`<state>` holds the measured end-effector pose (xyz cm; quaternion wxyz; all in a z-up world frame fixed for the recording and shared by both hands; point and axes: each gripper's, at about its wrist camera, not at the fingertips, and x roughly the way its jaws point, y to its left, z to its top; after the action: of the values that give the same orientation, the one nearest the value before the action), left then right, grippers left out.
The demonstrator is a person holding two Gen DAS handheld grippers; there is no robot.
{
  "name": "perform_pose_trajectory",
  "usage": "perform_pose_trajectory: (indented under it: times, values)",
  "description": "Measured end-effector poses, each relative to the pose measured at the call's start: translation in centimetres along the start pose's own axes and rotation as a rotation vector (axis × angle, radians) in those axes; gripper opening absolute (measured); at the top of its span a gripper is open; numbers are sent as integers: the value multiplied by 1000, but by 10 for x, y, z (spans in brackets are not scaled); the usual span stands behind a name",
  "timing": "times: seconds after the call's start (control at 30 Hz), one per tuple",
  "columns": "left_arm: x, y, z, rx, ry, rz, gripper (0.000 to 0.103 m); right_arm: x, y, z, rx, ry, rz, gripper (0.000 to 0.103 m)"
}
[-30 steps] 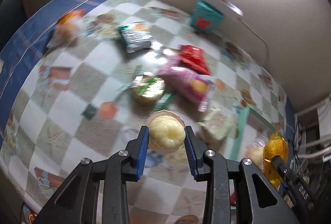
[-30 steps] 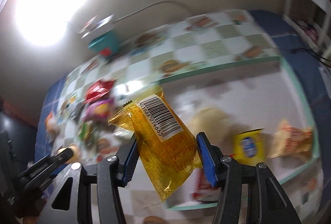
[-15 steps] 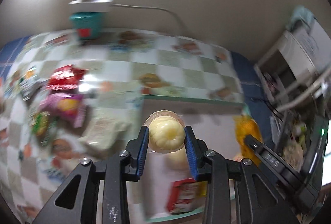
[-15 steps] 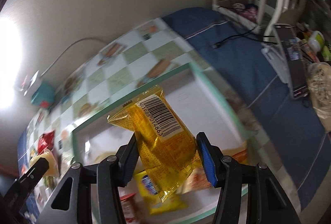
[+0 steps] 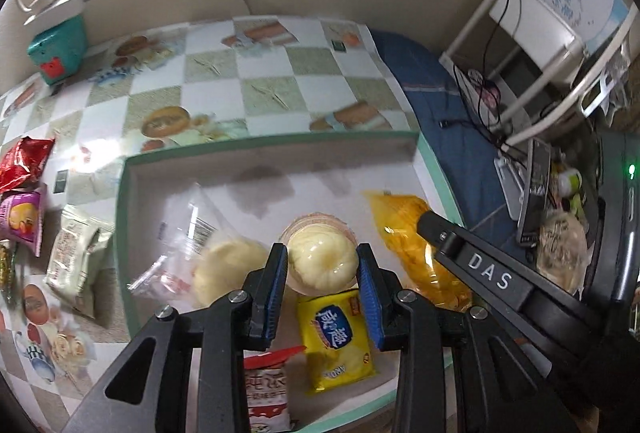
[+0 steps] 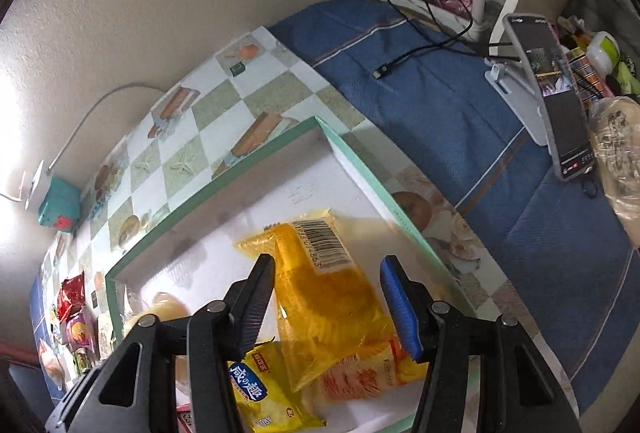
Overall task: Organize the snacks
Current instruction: 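Carry the cream bun and orange bag into the tray and release both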
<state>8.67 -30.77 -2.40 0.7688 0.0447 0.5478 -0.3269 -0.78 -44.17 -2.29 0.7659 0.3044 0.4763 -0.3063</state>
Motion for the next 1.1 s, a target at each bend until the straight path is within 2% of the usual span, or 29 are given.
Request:
perform_pose_trajectory:
  times: [0.1,0.13,0.17,0.2,0.37,0.43,0.5,0.67,0.77,0.83,0.9,1.1]
  values:
    - [-2,-1,1,16,0,-4,38,1,2,0,-8,13,0,59]
    - [-3,-1,1,18,0,-2,41,0,1,0,-7,15,0,59]
    - [-7,0,2,16,-4,0,50,-3,1,1,-5,12,1,60]
    - [-10,2,2,14,-8,7,54,-6,1,2,-4,7,5,60]
    - [-37,24,10,-57,-37,20,55,-24,4,7,-26,-21,7,60]
    - [-52,38,13,-96,-63,36,57,-37,5,9,-35,-39,14,66]
    - [-68,54,16,-134,-96,69,68,-46,7,10,-47,-59,12,76]
    - [-105,102,17,-216,-155,191,79,-67,13,12,-90,-97,-25,87]
    - [-123,132,13,-249,-173,276,81,-69,18,11,-102,-98,-27,88]
    - [-134,156,8,-283,-183,336,82,-68,23,9,-115,-92,-26,92]
    - [-145,180,2,-324,-196,390,87,-66,30,7,-130,-90,-26,103]
    - [-175,251,-28,-457,-208,531,88,-63,62,-4,-202,-85,-12,103]
